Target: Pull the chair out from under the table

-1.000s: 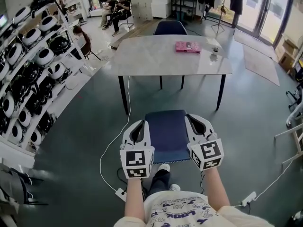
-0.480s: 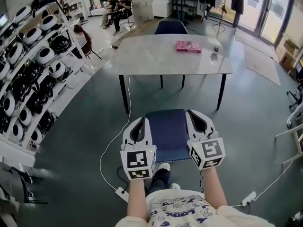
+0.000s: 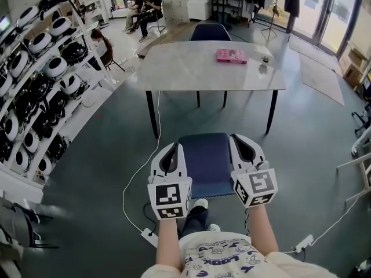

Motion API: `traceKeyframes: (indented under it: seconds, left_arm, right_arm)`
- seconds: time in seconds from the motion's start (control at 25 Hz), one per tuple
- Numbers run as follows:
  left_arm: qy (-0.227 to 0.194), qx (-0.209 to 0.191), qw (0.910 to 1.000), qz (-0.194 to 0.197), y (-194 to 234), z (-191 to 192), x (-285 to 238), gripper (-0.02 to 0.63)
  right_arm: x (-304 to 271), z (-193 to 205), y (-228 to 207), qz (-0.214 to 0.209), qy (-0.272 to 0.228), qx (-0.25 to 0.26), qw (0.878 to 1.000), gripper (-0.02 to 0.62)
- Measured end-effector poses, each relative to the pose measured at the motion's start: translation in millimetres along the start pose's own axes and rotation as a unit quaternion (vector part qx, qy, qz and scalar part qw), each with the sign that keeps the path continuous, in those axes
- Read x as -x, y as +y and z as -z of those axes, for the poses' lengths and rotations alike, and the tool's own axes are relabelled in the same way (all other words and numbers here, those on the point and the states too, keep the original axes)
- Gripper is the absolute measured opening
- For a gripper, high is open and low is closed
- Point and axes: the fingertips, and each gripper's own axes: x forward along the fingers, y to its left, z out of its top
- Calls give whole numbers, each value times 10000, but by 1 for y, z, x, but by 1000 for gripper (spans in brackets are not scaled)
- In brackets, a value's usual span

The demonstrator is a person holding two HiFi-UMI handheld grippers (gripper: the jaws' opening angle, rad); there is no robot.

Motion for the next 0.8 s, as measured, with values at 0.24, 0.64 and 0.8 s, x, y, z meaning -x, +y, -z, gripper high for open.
traceKeyframes:
  seconds: [0.24, 0.64, 0.8]
  left_arm:
    - [5, 16, 10000, -6, -8, 1, -1, 20]
    - [26, 45, 10000, -9, -4, 4, 1, 20]
    - [31, 33, 10000, -27, -2, 5, 2, 20]
  right_arm:
    - [6, 3, -8, 44, 14, -10, 10000, 5]
    - [8, 6, -9, 120, 37, -45, 9999, 5]
    - [7, 6, -8, 129, 28, -67, 9999, 5]
